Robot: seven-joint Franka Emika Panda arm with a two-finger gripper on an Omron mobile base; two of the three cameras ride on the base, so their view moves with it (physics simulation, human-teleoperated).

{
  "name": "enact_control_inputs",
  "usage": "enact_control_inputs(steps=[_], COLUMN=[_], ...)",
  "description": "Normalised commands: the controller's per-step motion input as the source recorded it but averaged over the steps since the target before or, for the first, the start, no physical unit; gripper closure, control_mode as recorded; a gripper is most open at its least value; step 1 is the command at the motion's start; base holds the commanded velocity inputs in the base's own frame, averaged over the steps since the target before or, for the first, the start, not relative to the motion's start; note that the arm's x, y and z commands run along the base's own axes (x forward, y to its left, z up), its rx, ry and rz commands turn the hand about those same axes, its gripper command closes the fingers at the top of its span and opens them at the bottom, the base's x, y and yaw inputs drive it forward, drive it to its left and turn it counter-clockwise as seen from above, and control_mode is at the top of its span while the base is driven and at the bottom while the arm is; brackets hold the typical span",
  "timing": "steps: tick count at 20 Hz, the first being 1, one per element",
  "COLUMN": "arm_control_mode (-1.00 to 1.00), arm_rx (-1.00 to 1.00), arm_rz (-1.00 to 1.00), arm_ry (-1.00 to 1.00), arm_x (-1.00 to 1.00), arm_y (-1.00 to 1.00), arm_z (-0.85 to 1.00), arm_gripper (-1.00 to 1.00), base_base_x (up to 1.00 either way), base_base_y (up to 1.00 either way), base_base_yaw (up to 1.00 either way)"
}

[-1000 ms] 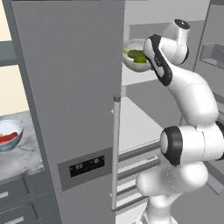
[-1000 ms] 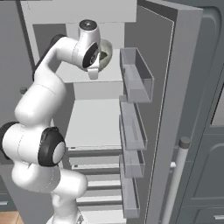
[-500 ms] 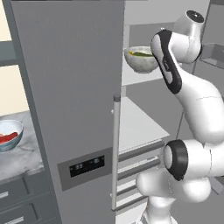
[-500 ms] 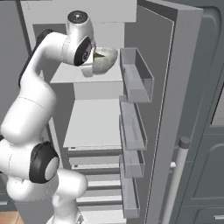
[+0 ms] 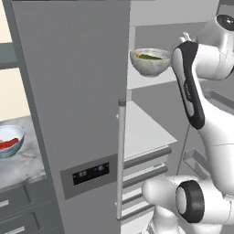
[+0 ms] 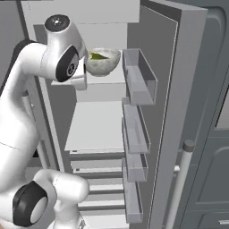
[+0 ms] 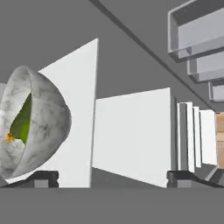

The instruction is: Place the bowl with the cucumber and lime on the top shelf of the fridge. Place the bowl with the steaks on the second highest shelf of the fridge.

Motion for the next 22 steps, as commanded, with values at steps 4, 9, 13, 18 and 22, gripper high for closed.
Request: enact_control_inputs(steps=[4, 9, 13, 18, 22], arm_control_mode=[-1.0, -1.0, 1.0, 1.0, 1.0], arm_rx=[-0.41, -0.32, -0.04, 0.0, 0.0], arm_rz=[0.07, 0.33, 0.1, 0.0, 0.0], arm_ry=[0.26, 0.12, 0.0, 0.0, 0.0], arm_x=[-1.0, -0.76, -0.25, 0.0, 0.0], arm_y=[0.0, 0.13, 0.05, 0.0, 0.0], arm_z=[-1.0, -0.8, -0.11, 0.0, 0.0], arm_gripper=[-1.0, -1.0, -1.0, -1.0, -1.0], base_base_x=[0.0, 0.0, -0.75, -0.85, -0.06], base_base_y=[0.0, 0.0, 0.06, 0.86, 1.0], base_base_yaw=[0.0, 0.0, 0.34, 0.45, 0.13])
